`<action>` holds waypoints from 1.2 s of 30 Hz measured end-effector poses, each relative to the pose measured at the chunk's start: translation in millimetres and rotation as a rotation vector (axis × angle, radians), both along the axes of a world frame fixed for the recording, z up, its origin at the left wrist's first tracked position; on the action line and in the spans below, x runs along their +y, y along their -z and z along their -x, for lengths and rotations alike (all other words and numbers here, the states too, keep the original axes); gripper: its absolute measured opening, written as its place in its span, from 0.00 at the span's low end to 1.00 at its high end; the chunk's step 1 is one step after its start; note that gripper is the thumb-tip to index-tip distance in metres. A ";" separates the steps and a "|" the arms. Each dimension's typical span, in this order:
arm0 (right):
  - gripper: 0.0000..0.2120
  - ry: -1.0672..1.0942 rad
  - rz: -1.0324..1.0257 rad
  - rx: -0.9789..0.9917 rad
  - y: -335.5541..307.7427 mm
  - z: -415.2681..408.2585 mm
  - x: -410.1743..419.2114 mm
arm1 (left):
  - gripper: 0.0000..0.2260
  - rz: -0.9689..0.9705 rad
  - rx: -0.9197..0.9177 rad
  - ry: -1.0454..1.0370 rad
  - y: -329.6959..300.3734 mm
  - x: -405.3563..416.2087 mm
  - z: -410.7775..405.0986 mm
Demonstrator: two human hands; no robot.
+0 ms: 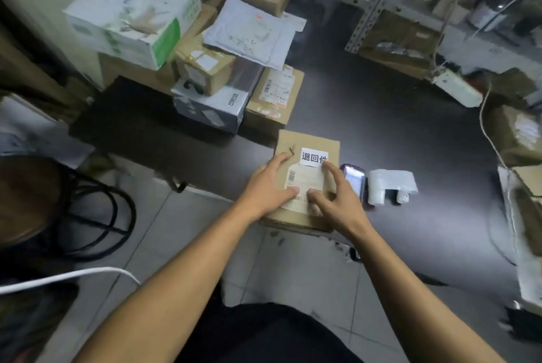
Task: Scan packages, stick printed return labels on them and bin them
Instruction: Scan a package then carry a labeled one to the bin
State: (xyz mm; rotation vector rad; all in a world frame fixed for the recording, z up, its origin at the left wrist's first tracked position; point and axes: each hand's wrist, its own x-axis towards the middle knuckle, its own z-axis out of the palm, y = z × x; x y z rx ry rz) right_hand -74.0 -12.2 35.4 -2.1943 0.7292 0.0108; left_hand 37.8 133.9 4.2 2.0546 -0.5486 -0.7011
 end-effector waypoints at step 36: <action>0.39 -1.295 -0.163 0.169 48.9 106.9 583.7 | 0.34 -0.024 0.108 -1.287 29.6 593.9 334.0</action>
